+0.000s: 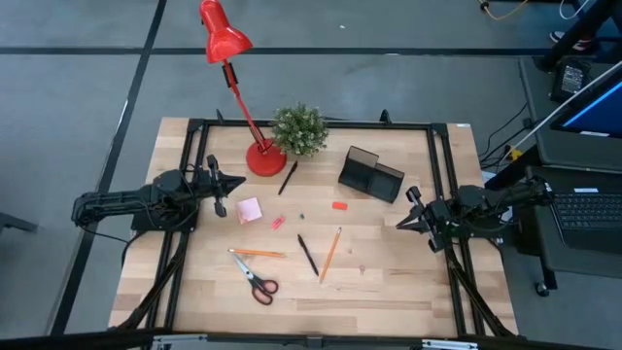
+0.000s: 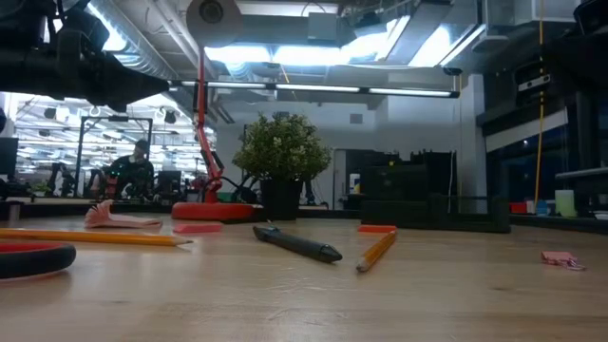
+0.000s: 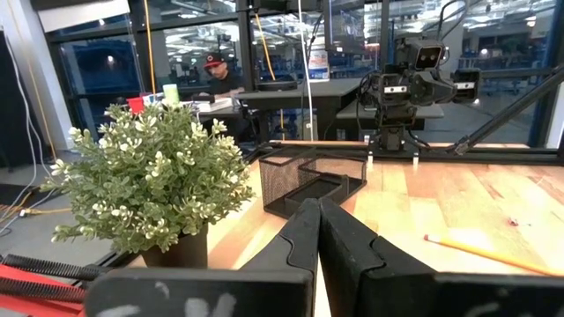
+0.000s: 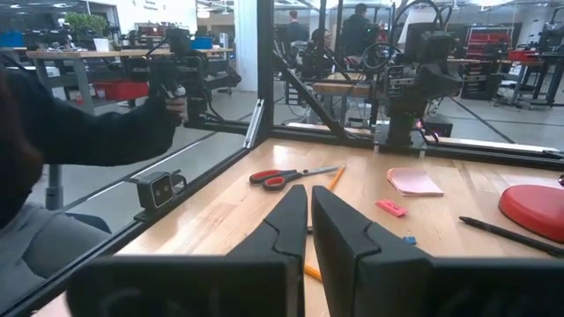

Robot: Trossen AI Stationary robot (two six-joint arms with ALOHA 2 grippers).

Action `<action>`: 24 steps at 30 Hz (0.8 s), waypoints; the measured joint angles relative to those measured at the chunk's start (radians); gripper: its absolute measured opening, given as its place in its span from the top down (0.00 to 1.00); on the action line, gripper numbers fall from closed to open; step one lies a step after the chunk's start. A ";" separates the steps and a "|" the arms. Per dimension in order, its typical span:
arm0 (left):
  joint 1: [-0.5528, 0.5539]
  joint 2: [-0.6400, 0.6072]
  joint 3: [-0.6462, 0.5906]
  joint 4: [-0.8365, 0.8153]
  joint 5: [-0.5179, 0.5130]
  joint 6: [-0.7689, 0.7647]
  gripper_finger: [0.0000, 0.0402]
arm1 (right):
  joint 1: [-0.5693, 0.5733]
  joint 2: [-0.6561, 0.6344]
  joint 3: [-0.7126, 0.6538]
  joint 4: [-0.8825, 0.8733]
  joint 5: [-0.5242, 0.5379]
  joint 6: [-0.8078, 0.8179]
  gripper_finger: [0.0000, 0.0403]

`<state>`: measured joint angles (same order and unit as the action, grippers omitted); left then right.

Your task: Pick and place office supplies into organizer

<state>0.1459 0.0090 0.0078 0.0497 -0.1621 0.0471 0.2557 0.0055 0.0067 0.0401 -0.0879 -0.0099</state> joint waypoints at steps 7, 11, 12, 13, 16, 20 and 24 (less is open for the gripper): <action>0.000 0.000 0.000 -0.001 0.000 0.000 0.99 | 0.000 0.000 0.000 0.001 0.015 -0.025 0.94; 0.000 0.000 0.000 -0.001 -0.001 0.000 0.99 | 0.000 0.000 0.000 0.001 0.016 -0.037 0.94; 0.000 0.000 0.000 -0.001 -0.001 0.000 0.99 | 0.000 0.000 0.000 0.001 0.016 -0.041 0.94; 0.000 0.000 0.000 -0.001 -0.001 0.000 0.99 | 0.000 0.000 0.000 0.001 0.016 -0.042 0.94; 0.000 0.000 0.000 -0.001 0.010 0.004 0.99 | 0.000 0.000 0.000 0.009 0.017 -0.020 0.94; 0.000 0.000 0.000 -0.001 0.096 0.006 0.99 | 0.000 0.000 0.000 0.027 0.019 -0.022 0.94; 0.000 0.000 0.004 0.000 0.151 -0.030 0.99 | 0.000 0.000 0.000 0.045 0.019 -0.018 0.94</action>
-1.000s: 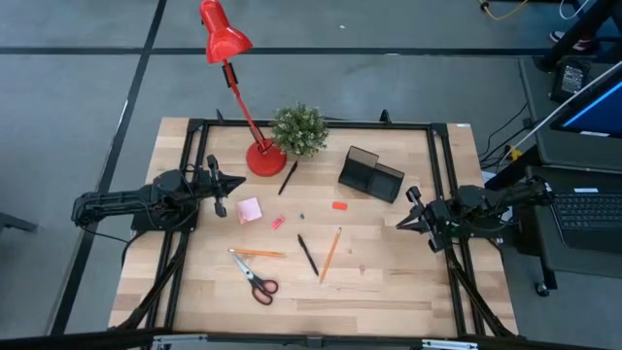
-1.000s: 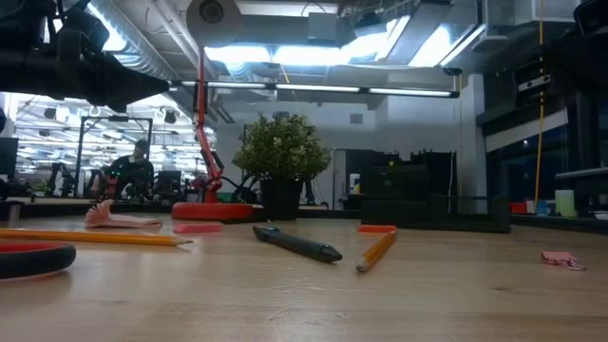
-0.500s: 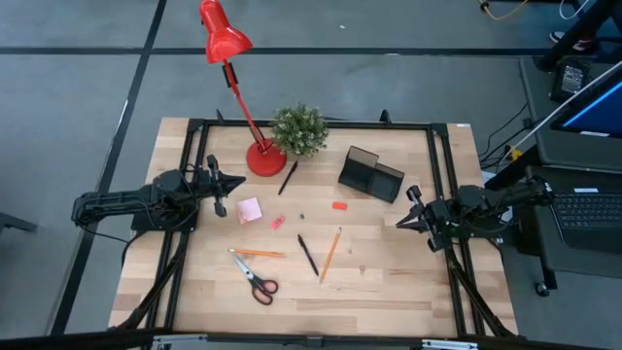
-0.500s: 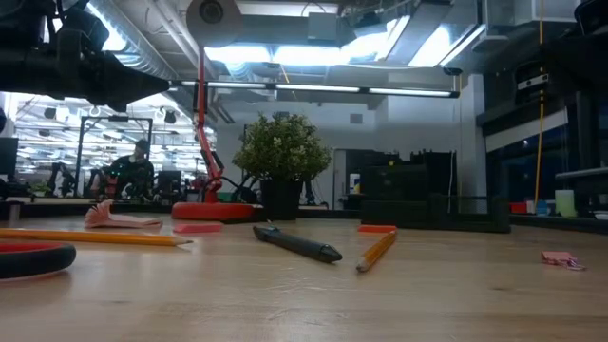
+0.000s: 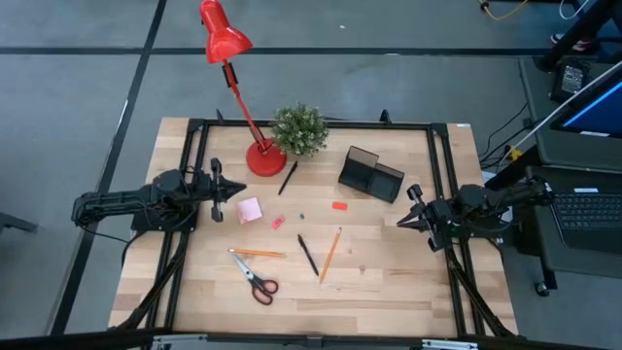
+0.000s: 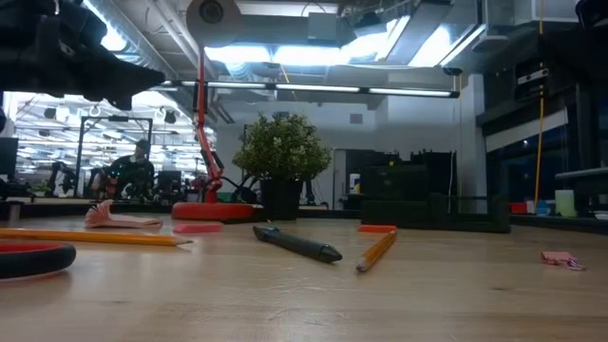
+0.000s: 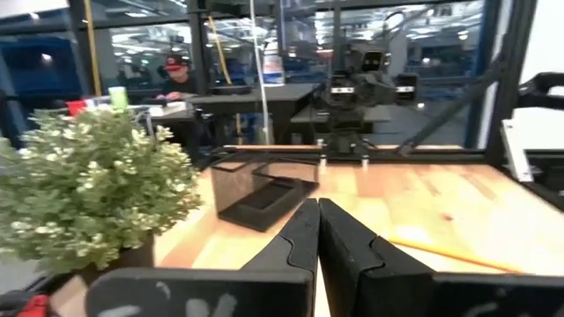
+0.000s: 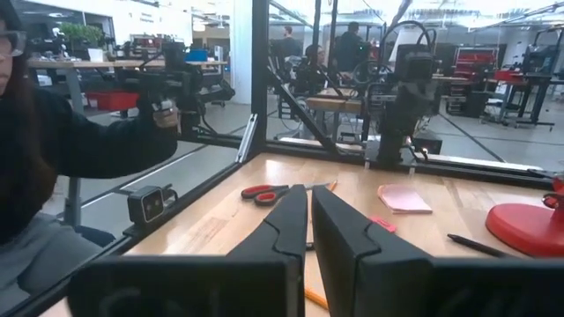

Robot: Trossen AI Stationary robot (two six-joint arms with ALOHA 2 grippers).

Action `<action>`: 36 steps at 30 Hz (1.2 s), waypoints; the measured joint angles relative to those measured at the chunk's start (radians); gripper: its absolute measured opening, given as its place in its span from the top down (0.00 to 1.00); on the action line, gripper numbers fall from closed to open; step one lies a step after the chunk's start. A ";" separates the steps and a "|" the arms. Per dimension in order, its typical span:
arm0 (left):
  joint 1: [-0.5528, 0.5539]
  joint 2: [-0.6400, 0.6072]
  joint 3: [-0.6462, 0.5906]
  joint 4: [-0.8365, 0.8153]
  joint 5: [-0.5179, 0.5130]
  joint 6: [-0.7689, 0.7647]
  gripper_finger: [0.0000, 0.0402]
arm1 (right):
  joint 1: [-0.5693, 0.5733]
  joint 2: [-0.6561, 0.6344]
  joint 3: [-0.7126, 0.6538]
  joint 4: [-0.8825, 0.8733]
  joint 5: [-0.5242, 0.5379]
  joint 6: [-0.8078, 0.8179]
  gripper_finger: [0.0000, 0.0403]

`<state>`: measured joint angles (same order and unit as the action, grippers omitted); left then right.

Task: Pick and place office supplies into organizer
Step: Put the pink sticky notes into the black desk organizer

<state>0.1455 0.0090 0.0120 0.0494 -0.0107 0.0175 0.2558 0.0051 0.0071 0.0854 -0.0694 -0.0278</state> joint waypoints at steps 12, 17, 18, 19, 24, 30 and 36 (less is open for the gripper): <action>0.000 0.007 0.000 -0.001 0.213 -0.058 1.00 | 0.000 0.000 0.000 0.052 0.032 -0.003 0.94; 0.000 0.008 0.000 -0.001 0.187 -0.021 1.00 | 0.000 0.001 0.005 0.079 0.093 -0.031 0.98; 0.000 0.011 0.000 0.000 0.173 -0.012 1.00 | 0.000 0.004 0.012 0.068 0.113 -0.034 0.99; 0.000 0.015 0.000 -0.001 0.156 -0.005 1.00 | 0.000 0.012 0.021 0.063 0.137 -0.037 0.99; 0.000 0.047 0.004 -0.004 0.082 0.007 1.00 | -0.002 0.090 0.088 0.058 0.217 -0.093 0.99; 0.000 0.132 0.102 -0.004 0.073 0.007 1.00 | -0.033 0.239 0.240 -0.002 0.255 -0.135 1.00; 0.000 0.273 0.192 -0.046 0.039 0.029 1.00 | -0.079 0.392 0.303 -0.043 0.287 -0.107 1.00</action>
<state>0.1459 0.2816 0.2036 0.0035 0.0281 0.0462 0.1765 0.3971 0.3103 0.0429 0.2176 -0.1350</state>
